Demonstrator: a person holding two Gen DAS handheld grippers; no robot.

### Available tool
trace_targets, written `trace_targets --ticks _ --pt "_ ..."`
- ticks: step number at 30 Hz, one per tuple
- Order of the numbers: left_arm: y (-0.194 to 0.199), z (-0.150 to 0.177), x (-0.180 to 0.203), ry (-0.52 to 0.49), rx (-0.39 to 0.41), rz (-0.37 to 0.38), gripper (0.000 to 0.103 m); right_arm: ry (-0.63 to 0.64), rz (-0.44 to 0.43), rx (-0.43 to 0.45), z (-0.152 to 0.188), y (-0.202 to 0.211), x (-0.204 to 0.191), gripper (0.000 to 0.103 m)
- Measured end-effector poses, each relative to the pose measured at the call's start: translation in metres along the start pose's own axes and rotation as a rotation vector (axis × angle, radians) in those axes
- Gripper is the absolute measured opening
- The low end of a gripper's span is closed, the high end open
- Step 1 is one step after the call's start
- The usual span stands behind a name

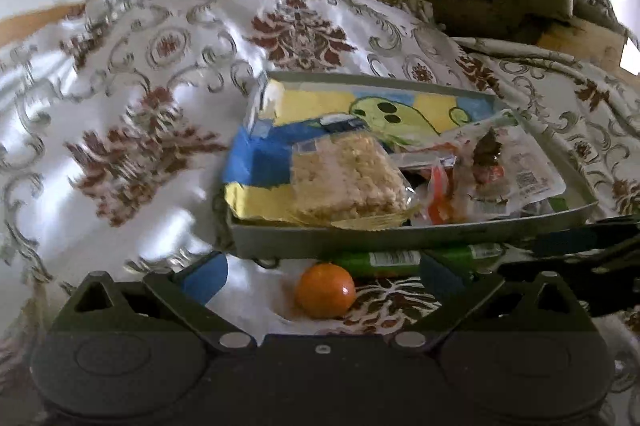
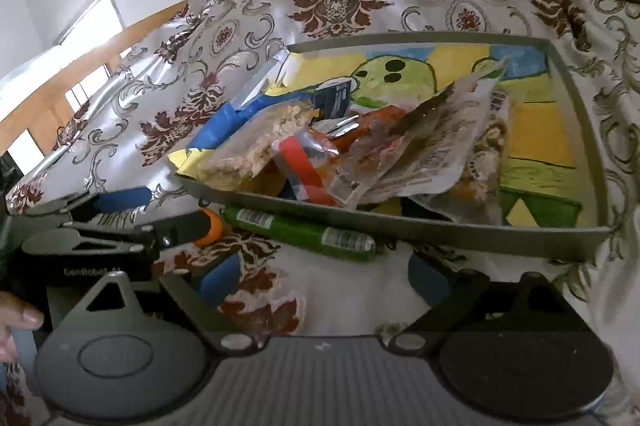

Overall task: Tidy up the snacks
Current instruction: 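Lower the left tool to the mandarin while the right tool lowers to the green tube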

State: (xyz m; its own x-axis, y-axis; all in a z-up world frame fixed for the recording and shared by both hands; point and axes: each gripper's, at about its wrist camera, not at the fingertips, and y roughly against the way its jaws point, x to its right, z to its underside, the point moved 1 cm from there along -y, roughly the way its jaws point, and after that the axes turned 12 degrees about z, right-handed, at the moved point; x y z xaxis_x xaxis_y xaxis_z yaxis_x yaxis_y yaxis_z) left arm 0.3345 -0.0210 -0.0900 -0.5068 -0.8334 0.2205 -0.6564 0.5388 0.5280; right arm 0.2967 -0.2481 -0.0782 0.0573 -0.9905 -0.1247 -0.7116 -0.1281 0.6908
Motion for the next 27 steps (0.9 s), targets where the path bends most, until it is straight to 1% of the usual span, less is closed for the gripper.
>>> trace_targets --ticks 3,5,6,7,8,9,10,11,12,14,16,19,20,22,25,27 --pt "-0.007 0.001 -0.006 0.048 -0.027 0.026 0.091 -0.023 -0.005 -0.004 -0.004 -0.011 0.003 0.089" --pt "-0.010 0.002 -0.009 0.067 -0.034 0.035 0.082 -0.053 -0.016 -0.015 -0.005 -0.018 0.007 0.088" --pt "-0.011 0.002 -0.010 0.073 -0.037 0.035 0.079 -0.072 -0.027 -0.024 -0.005 -0.023 0.010 0.086" --pt "-0.013 0.002 -0.010 0.077 -0.041 0.037 0.074 -0.085 -0.031 -0.025 -0.004 -0.026 0.012 0.085" --pt "-0.014 0.002 -0.011 0.080 -0.046 0.039 0.064 -0.092 -0.031 -0.025 -0.004 -0.029 0.014 0.082" --pt "-0.016 0.002 -0.011 0.082 -0.055 0.038 0.057 -0.096 -0.033 -0.028 -0.004 -0.031 0.015 0.082" --pt "-0.016 0.001 -0.011 0.083 -0.068 0.040 0.046 -0.102 -0.041 -0.029 -0.004 -0.032 0.016 0.080" --pt "-0.017 0.000 -0.012 0.084 -0.082 0.042 0.040 -0.106 -0.056 -0.031 -0.005 -0.031 0.017 0.075" --pt "-0.017 -0.001 -0.012 0.083 -0.096 0.039 0.039 -0.104 -0.080 -0.038 -0.006 -0.030 0.017 0.073" --pt "-0.017 -0.002 -0.013 0.084 -0.116 0.032 0.037 -0.066 -0.142 -0.058 -0.009 -0.027 0.015 0.074" --pt "-0.015 -0.003 -0.016 0.101 -0.126 0.032 0.037 0.005 -0.225 -0.093 -0.011 -0.023 0.010 0.076" --pt "-0.010 -0.006 -0.022 0.127 -0.134 0.016 0.036 0.117 -0.296 -0.108 -0.011 -0.014 -0.001 0.077" --pt "-0.009 -0.007 -0.024 0.136 -0.135 0.010 0.036 0.143 -0.297 -0.109 -0.011 -0.012 -0.003 0.077" --pt "-0.008 -0.008 -0.028 0.155 -0.135 0.010 0.036 0.167 -0.256 -0.093 -0.013 -0.010 -0.005 0.077" --pt "-0.009 -0.008 -0.029 0.155 -0.139 0.010 0.036 0.120 -0.201 -0.092 -0.014 -0.018 -0.001 0.076" --pt "-0.010 -0.007 -0.026 0.131 -0.145 0.003 0.036 0.132 -0.164 -0.097 -0.012 -0.024 -0.004 0.068"
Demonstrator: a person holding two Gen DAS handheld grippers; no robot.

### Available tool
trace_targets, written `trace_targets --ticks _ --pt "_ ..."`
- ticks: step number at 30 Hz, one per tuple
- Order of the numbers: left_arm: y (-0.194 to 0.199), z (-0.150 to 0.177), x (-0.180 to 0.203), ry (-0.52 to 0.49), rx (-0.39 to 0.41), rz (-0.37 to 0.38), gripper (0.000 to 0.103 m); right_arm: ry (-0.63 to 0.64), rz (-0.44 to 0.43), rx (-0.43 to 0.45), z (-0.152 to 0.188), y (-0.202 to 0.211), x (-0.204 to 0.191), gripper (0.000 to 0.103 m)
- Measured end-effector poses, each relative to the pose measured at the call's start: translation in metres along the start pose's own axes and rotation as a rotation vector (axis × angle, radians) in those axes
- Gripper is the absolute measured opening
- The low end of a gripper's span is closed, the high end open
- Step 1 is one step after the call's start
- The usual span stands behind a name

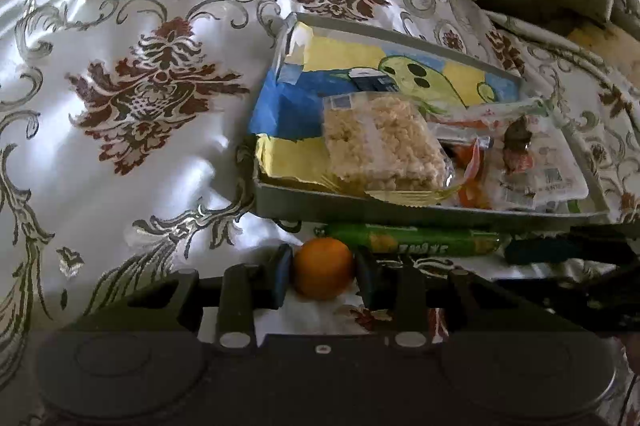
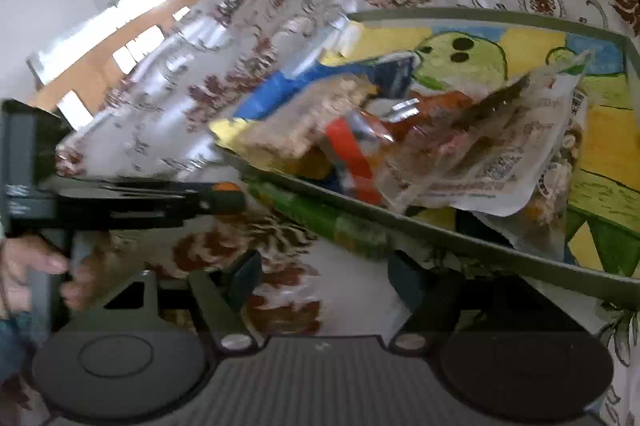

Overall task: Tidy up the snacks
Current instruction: 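Lower the left tool to the mandarin while the right tool lowers to the green tube, then grasp the mandarin with the left tool while the right tool grasps the green tube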

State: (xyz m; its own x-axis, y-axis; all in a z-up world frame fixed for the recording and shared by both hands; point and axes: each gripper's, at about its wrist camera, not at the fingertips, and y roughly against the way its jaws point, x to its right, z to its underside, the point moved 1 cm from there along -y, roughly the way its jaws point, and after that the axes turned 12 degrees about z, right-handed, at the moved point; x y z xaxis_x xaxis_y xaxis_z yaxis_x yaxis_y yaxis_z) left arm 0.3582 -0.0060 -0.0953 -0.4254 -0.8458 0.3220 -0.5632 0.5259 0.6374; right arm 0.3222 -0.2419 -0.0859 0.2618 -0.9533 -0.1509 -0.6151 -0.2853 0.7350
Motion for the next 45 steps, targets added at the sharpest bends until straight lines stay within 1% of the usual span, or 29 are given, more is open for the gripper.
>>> trace_targets --ticks 3,7,9,11,13,14,16,17,22,23,27,30,32,35,37,39,41,45 --pt "-0.001 0.001 0.000 -0.003 -0.003 -0.003 0.036 0.013 0.023 0.007 0.001 -0.007 -0.004 0.066" --pt "0.000 0.000 -0.004 0.029 -0.005 0.005 0.036 -0.005 0.029 0.003 0.000 -0.018 -0.005 0.067" --pt "0.001 -0.001 -0.005 0.042 -0.010 0.002 0.036 -0.018 0.016 0.006 -0.001 -0.019 -0.004 0.067" --pt "0.003 -0.002 -0.005 0.045 -0.020 -0.012 0.036 0.003 -0.009 0.008 0.000 -0.016 -0.006 0.066" --pt "0.005 -0.003 -0.006 0.051 -0.028 -0.030 0.036 0.034 -0.069 0.002 0.000 -0.013 -0.010 0.066" --pt "0.006 -0.004 -0.006 0.055 -0.030 -0.038 0.036 0.053 -0.080 0.001 0.000 -0.011 -0.014 0.066" --pt "0.008 -0.004 -0.007 0.065 -0.032 -0.048 0.036 0.097 -0.062 -0.005 -0.002 -0.008 -0.022 0.066" --pt "0.009 -0.004 -0.008 0.069 -0.033 -0.051 0.036 0.096 -0.045 -0.012 -0.003 -0.008 -0.022 0.066" --pt "0.010 -0.005 -0.009 0.080 -0.035 -0.062 0.036 0.026 0.061 -0.025 -0.007 -0.010 -0.012 0.066" --pt "0.011 -0.005 -0.009 0.084 -0.035 -0.064 0.036 -0.001 0.067 -0.027 -0.006 -0.013 -0.009 0.066" --pt "0.014 -0.006 -0.011 0.111 -0.025 -0.081 0.036 -0.104 0.045 -0.009 -0.007 -0.021 0.000 0.067" --pt "0.019 -0.005 -0.013 0.127 -0.022 -0.098 0.036 -0.187 -0.013 0.006 -0.007 -0.023 0.008 0.068" --pt "0.023 -0.004 -0.015 0.133 -0.024 -0.112 0.035 -0.167 -0.058 0.008 -0.006 -0.021 0.007 0.065" --pt "0.030 -0.003 -0.021 0.164 -0.020 -0.125 0.035 -0.057 -0.137 -0.015 -0.006 -0.014 -0.008 0.065" --pt "0.036 -0.002 -0.028 0.200 -0.012 -0.119 0.035 0.035 -0.164 -0.027 -0.004 -0.007 -0.024 0.065" --pt "0.041 -0.002 -0.035 0.236 -0.007 -0.107 0.035 0.076 -0.179 -0.044 -0.004 -0.003 -0.032 0.065" --pt "0.043 -0.001 -0.038 0.255 -0.002 -0.099 0.035 0.085 -0.163 -0.047 -0.007 -0.002 -0.034 0.065" --pt "0.042 -0.002 -0.036 0.247 -0.005 -0.103 0.035 0.083 -0.057 -0.033 -0.017 -0.011 -0.034 0.064"
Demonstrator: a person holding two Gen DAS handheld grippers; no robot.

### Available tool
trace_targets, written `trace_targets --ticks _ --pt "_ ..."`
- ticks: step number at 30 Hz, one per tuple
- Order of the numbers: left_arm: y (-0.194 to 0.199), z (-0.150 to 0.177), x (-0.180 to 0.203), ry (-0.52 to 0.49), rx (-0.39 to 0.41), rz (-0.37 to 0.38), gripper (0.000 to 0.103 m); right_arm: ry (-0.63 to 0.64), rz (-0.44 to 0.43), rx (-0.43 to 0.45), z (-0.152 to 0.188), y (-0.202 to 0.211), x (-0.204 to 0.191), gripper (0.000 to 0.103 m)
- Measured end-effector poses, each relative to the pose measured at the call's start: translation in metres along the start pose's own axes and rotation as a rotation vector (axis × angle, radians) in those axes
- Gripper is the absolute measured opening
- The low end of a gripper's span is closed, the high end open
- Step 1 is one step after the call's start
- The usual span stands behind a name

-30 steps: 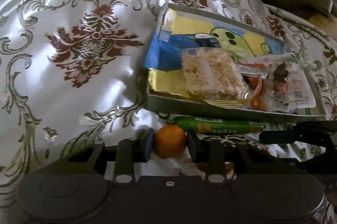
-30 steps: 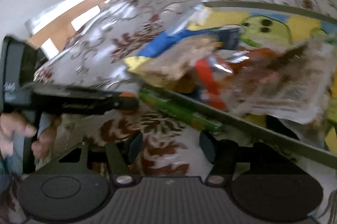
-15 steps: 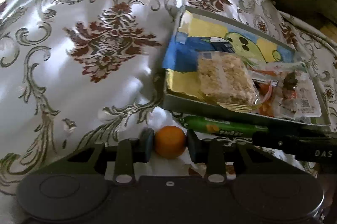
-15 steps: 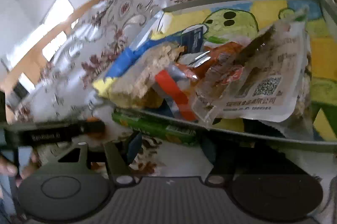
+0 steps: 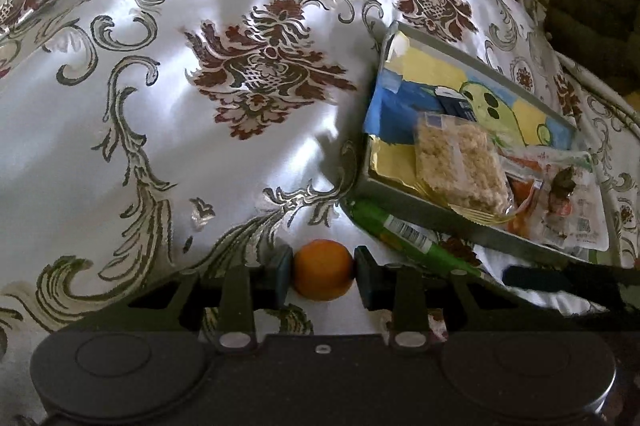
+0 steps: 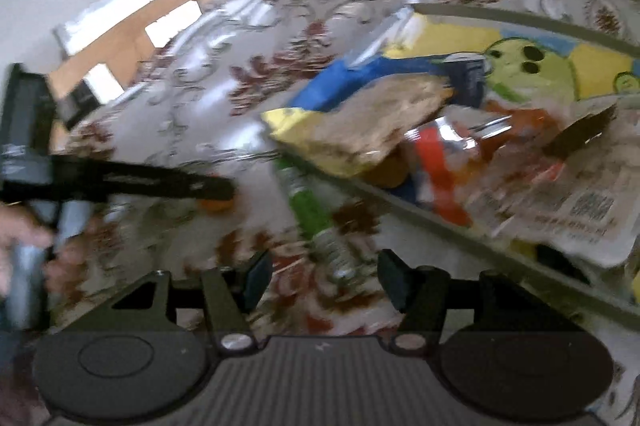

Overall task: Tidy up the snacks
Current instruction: 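Grasp the mandarin with the left tool while the right tool grasps the green tube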

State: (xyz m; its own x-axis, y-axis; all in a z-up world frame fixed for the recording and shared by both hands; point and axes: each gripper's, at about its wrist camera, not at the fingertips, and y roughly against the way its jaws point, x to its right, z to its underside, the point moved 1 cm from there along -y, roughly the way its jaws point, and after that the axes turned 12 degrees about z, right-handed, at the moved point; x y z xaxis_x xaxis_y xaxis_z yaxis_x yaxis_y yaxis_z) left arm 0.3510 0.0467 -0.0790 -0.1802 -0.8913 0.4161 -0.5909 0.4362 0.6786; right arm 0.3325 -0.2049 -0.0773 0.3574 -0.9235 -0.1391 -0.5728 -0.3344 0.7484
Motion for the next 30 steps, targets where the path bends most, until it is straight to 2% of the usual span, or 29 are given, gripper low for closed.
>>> trace_targets --ticks 2,5,8,10,11,12,18,21,25,30 --pt "-0.001 0.000 0.000 -0.008 -0.002 -0.001 0.035 -0.002 0.020 0.002 -0.001 -0.011 -0.002 0.064" --pt "-0.002 0.000 -0.001 -0.006 -0.003 0.002 0.035 0.007 -0.020 -0.010 -0.005 -0.029 -0.012 0.064" --pt "-0.002 0.000 -0.001 -0.005 -0.003 0.004 0.035 0.051 -0.012 -0.015 -0.007 -0.038 -0.027 0.063" --pt "-0.002 0.000 -0.001 -0.005 -0.002 0.002 0.035 0.062 0.006 -0.007 -0.007 -0.040 -0.032 0.051" --pt "-0.002 0.000 -0.001 -0.006 -0.002 0.001 0.035 0.067 0.022 0.002 -0.007 -0.040 -0.033 0.040" --pt "-0.002 0.000 0.000 -0.008 -0.002 0.000 0.035 0.069 0.043 0.005 -0.007 -0.040 -0.034 0.034" --pt "-0.006 0.003 0.011 -0.058 -0.009 -0.007 0.035 0.131 0.108 0.013 0.000 -0.029 -0.054 0.024" --pt "-0.007 0.002 0.013 -0.047 -0.006 0.007 0.035 0.128 0.117 -0.006 0.003 -0.019 -0.061 0.020" --pt "-0.002 0.000 0.015 -0.026 0.013 0.022 0.035 0.055 0.114 -0.018 0.007 -0.001 -0.057 0.019" --pt "0.008 -0.004 0.024 -0.046 0.047 0.028 0.035 0.023 0.154 0.002 0.019 0.024 -0.054 0.019"
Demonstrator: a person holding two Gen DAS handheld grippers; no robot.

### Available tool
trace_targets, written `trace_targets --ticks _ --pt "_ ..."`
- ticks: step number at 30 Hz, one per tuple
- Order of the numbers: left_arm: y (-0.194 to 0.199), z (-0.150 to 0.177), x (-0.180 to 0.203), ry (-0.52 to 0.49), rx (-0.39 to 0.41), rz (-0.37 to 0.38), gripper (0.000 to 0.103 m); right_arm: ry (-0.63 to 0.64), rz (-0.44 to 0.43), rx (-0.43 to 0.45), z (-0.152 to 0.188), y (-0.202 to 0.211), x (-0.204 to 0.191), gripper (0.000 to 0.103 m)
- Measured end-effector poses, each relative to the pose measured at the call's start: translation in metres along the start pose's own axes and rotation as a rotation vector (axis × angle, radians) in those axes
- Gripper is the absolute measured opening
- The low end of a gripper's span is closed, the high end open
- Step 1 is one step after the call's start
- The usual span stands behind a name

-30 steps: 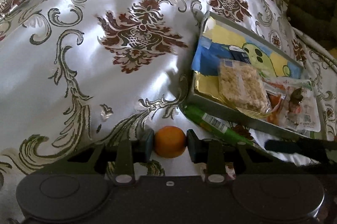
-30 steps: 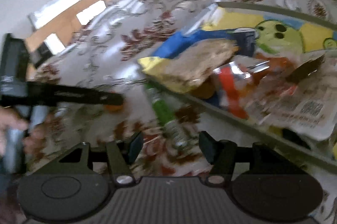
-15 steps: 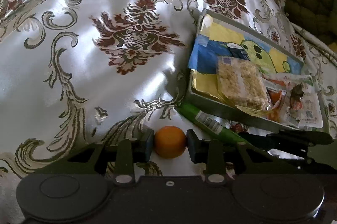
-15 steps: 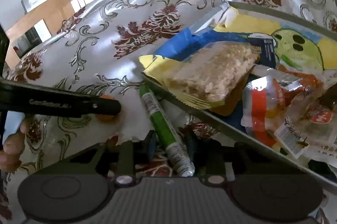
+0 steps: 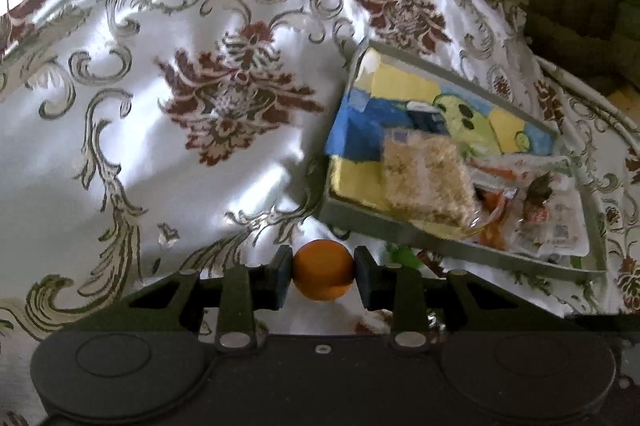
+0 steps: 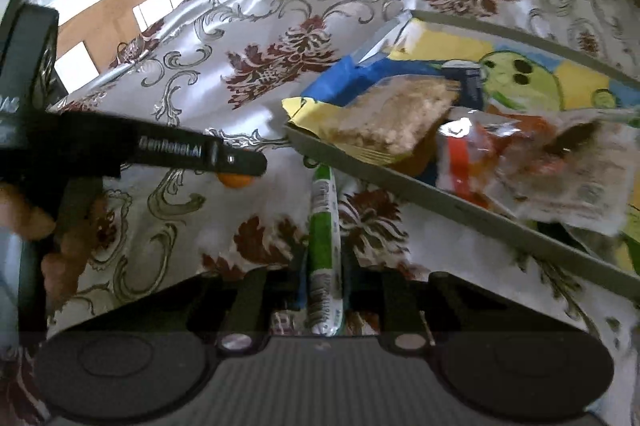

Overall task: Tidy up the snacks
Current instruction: 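Grasp the mandarin with the left tool while the right tool grasps the green tube, then carry the mandarin with the left tool while the right tool carries the green tube over the tray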

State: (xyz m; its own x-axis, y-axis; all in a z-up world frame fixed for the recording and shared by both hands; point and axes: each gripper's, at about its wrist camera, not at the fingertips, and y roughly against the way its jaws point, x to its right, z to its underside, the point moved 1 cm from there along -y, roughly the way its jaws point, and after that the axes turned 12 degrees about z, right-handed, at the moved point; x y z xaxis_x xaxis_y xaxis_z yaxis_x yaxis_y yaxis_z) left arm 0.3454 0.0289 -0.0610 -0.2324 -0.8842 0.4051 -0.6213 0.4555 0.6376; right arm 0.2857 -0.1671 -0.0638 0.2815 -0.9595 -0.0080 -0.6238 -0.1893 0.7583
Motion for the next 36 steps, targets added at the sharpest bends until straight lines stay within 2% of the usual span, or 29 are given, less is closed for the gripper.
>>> trace_targets --ticks 5,9,15,23,28,32,36 --pt "0.004 -0.001 0.013 -0.034 0.016 0.012 0.035 0.001 0.024 0.023 0.009 0.030 0.003 0.019" --pt "0.006 -0.004 0.024 -0.055 0.040 0.030 0.035 -0.010 0.040 0.075 0.010 0.059 0.004 0.019" --pt "0.000 -0.012 0.048 -0.094 0.117 0.092 0.035 -0.114 0.059 0.169 0.004 0.077 0.023 0.019" --pt "-0.034 -0.029 0.062 -0.082 0.222 0.119 0.035 -0.262 0.102 0.270 -0.023 0.060 0.070 0.019" --pt "-0.055 -0.036 0.072 -0.116 0.333 0.155 0.035 -0.374 0.168 0.258 -0.027 0.030 0.094 0.019" --pt "-0.076 -0.033 0.078 -0.141 0.341 0.134 0.035 -0.393 0.226 0.250 -0.033 0.011 0.101 0.019" --pt "-0.093 -0.034 0.084 -0.155 0.304 0.136 0.035 -0.391 0.259 0.262 -0.039 -0.001 0.102 0.019"
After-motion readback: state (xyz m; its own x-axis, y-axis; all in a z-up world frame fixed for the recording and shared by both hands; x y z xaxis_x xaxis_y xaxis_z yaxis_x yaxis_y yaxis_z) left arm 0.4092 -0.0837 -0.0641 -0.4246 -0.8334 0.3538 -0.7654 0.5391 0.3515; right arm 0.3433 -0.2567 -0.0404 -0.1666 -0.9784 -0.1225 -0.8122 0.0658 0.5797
